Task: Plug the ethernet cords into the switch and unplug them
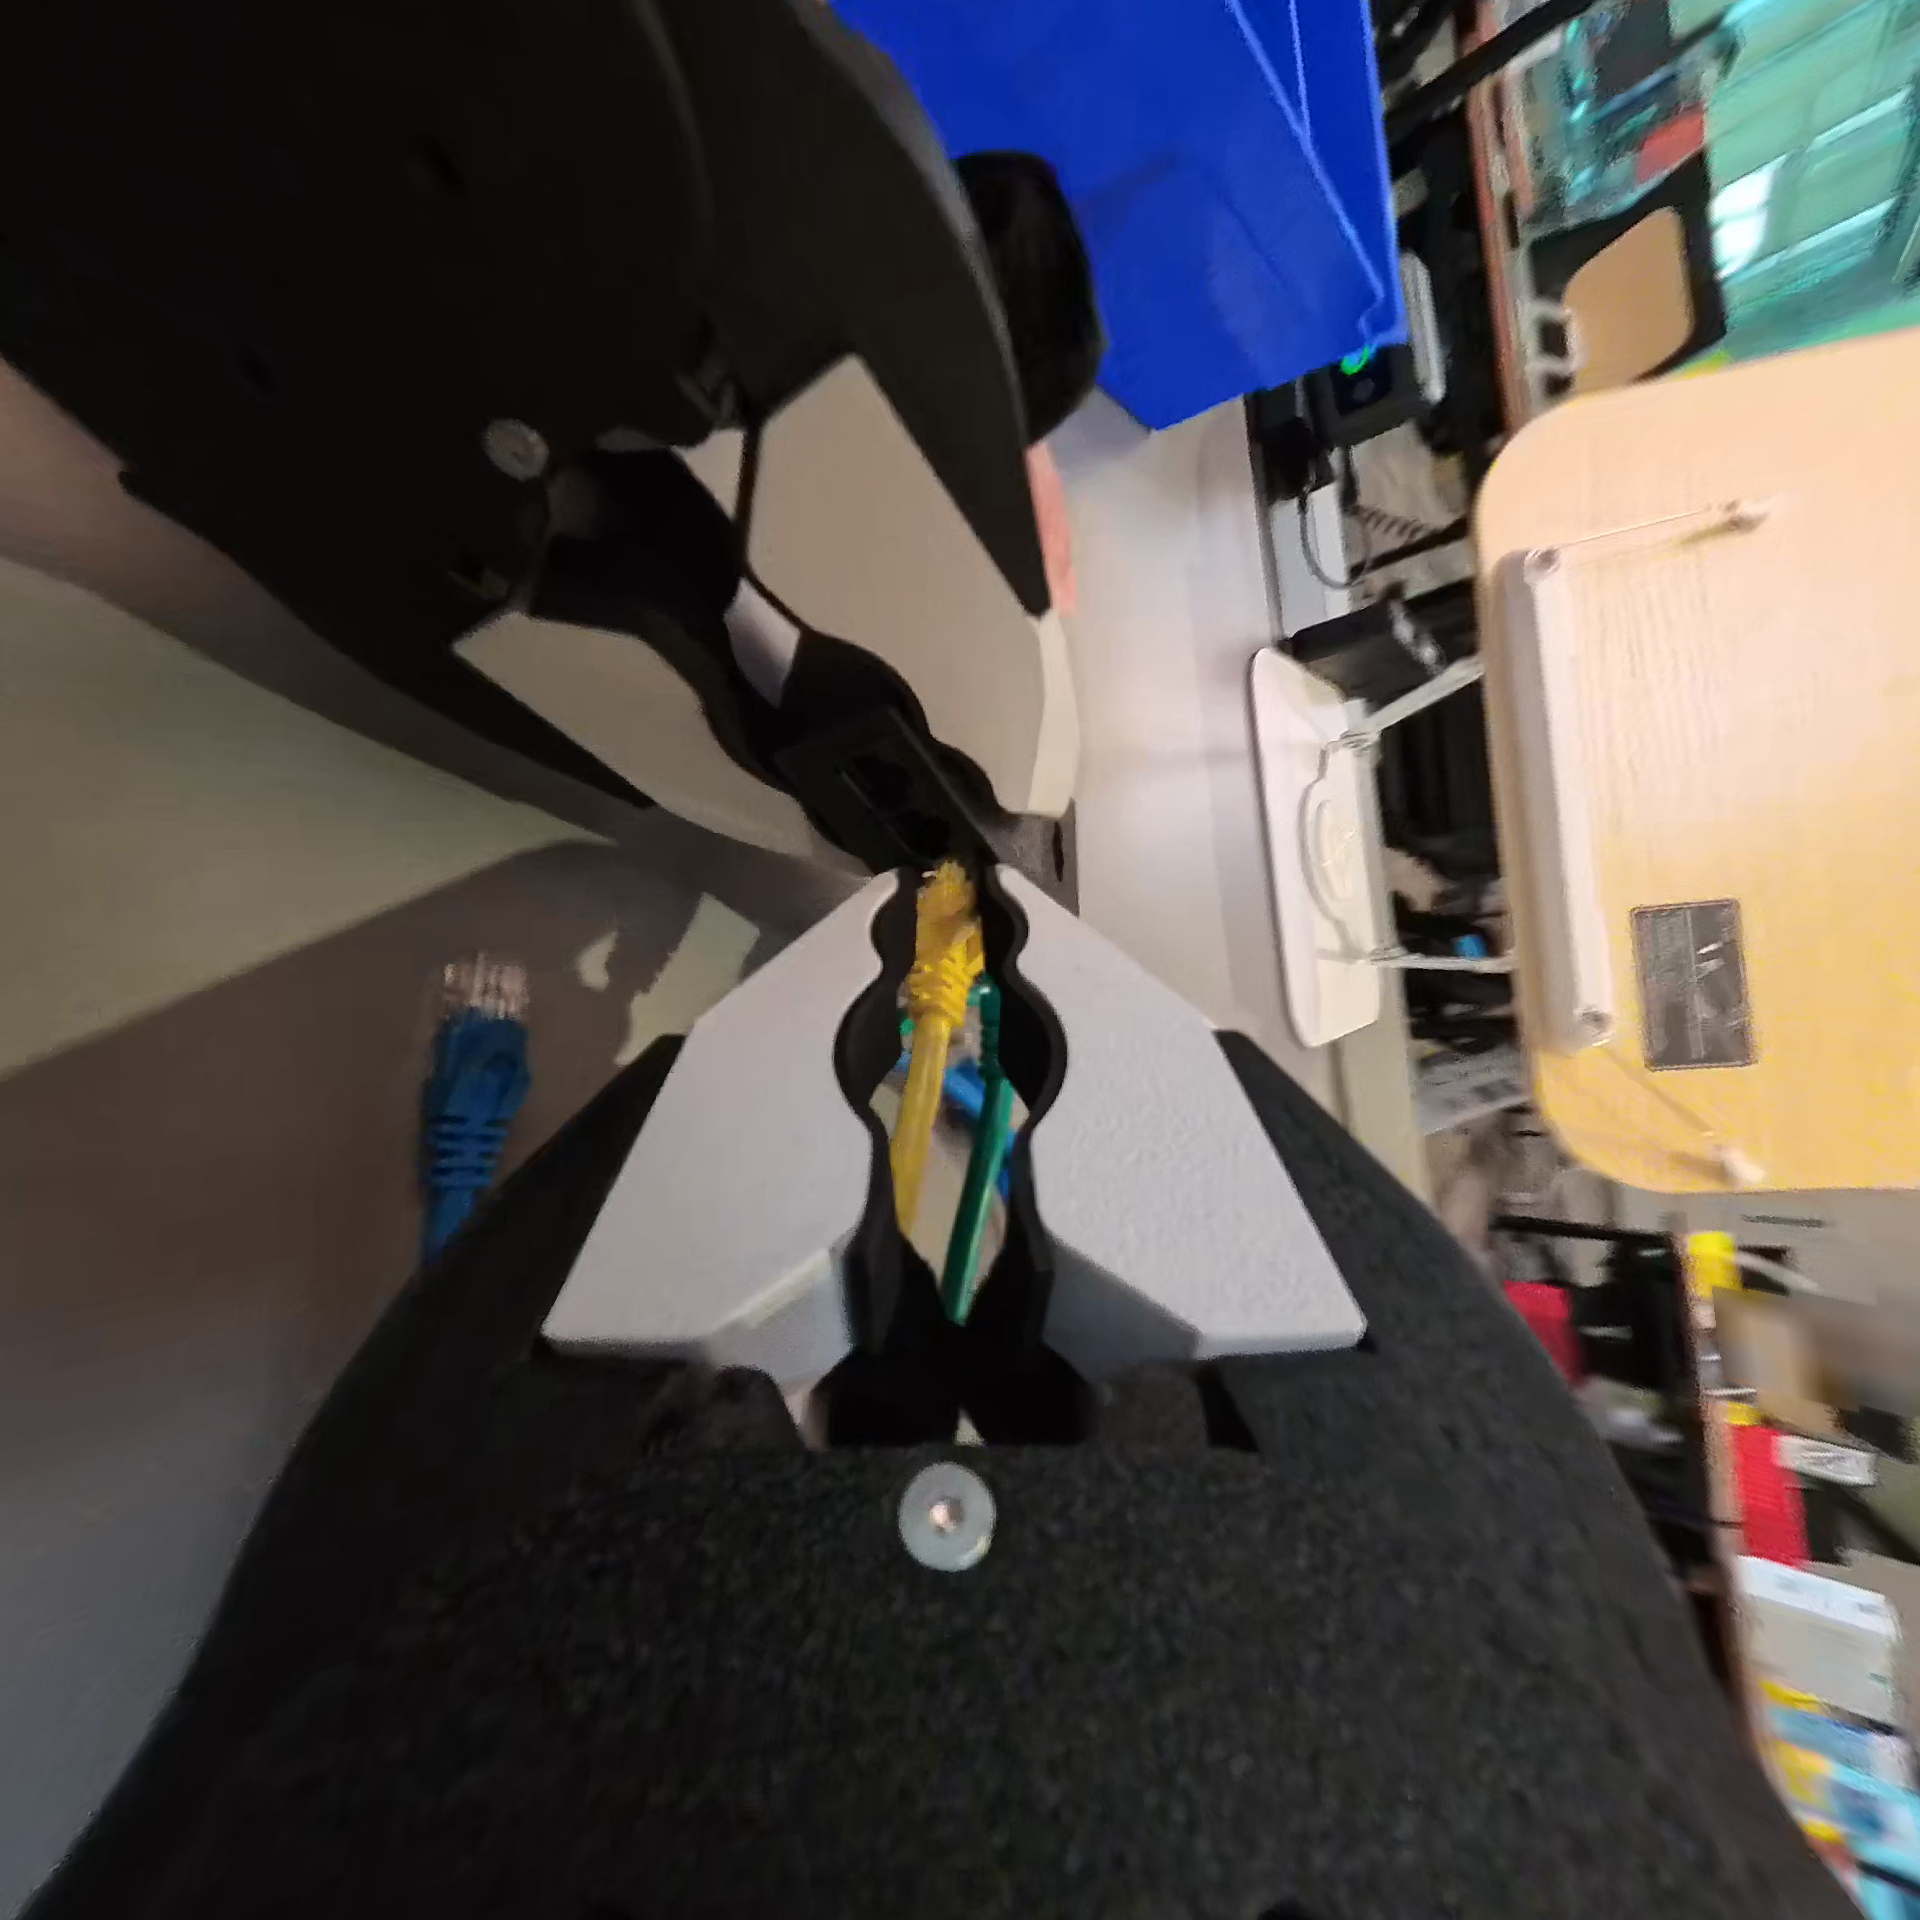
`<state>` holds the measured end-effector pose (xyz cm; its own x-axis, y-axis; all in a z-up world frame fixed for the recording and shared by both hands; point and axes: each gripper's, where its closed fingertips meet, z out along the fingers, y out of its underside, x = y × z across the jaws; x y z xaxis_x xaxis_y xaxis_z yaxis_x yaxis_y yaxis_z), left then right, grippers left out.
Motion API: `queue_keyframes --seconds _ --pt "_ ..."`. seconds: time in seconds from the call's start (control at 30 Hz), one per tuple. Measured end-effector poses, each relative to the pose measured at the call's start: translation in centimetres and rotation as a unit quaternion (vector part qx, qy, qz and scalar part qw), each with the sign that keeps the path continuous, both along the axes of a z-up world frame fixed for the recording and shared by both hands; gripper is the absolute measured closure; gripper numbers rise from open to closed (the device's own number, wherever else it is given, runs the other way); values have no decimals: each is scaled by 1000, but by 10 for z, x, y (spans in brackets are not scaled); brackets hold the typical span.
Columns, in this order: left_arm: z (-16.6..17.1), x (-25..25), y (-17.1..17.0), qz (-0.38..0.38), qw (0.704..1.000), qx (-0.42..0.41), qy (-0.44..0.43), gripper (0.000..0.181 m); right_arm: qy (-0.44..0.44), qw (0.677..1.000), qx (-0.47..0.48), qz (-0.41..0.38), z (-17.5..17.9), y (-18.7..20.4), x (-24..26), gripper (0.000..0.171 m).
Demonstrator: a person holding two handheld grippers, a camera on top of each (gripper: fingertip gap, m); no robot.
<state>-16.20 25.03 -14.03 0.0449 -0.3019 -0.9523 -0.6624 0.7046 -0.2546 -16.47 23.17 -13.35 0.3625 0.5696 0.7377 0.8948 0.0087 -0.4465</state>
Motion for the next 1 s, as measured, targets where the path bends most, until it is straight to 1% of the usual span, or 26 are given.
queue_keyframes --seconds 0.07,0.17,0.23,0.3,0.37,0.43,0.47,0.53,0.6,0.63,0.7,0.73,0.77,0.8,0.83,0.87,0.93,1.0 --pt "-1 2 -1 -5 1000 5 3 152 32 999 -31 -16 -1 -2 1 158" --pt "-2 1 0 -1 1000 17 7 152 71 995 -52 -44 5 -5 6 155" --pt "-1 -1 2 2 1000 22 6 152 120 986 -94 -69 2 -7 10 153" --pt "2 -2 2 3 1000 31 1 152 161 974 -135 -85 -4 -10 10 147" --pt "6 -1 0 0 999 38 -6 152 191 966 -146 -97 -6 -7 10 149" --pt "6 -1 0 0 999 51 -2 153 226 957 -152 -100 -5 -5 7 156" --pt "5 -1 0 1 999 52 3 152 232 954 -158 -102 -7 -5 7 156" --pt "1 -2 2 1 999 45 6 152 241 948 -173 -111 -11 -4 7 157" --pt "3 -3 7 18 1000 23 -9 152 267 942 -169 -115 -6 -4 6 158" --pt "1 -3 9 25 1000 9 -12 152 274 937 -175 -123 -5 -4 7 158" --pt "1 -1 12 35 999 20 -10 152 269 938 -171 -133 -5 -5 10 158" --pt "-2 -6 20 65 998 23 -1 152 258 941 -171 -137 -5 -8 14 160" --pt "-8 -14 37 95 995 3 7 152 256 941 -188 -120 -5 -18 12 160" --pt "-10 -25 54 119 993 -22 3 151 273 935 -194 -114 0 -26 14 160" --pt "-3 -32 64 129 991 -19 -13 152 276 934 -191 -124 2 -33 23 160" --pt "4 -34 64 128 991 -5 -26 152 258 939 -187 -133 0 -40 33 160" --pt "1 -25 52 112 993 -18 -28 152 241 943 -204 -104 -6 -59 32 159" --pt "8 -16 48 103 994 -16 -37 152 230 941 -216 -119 -14 -68 35 159"
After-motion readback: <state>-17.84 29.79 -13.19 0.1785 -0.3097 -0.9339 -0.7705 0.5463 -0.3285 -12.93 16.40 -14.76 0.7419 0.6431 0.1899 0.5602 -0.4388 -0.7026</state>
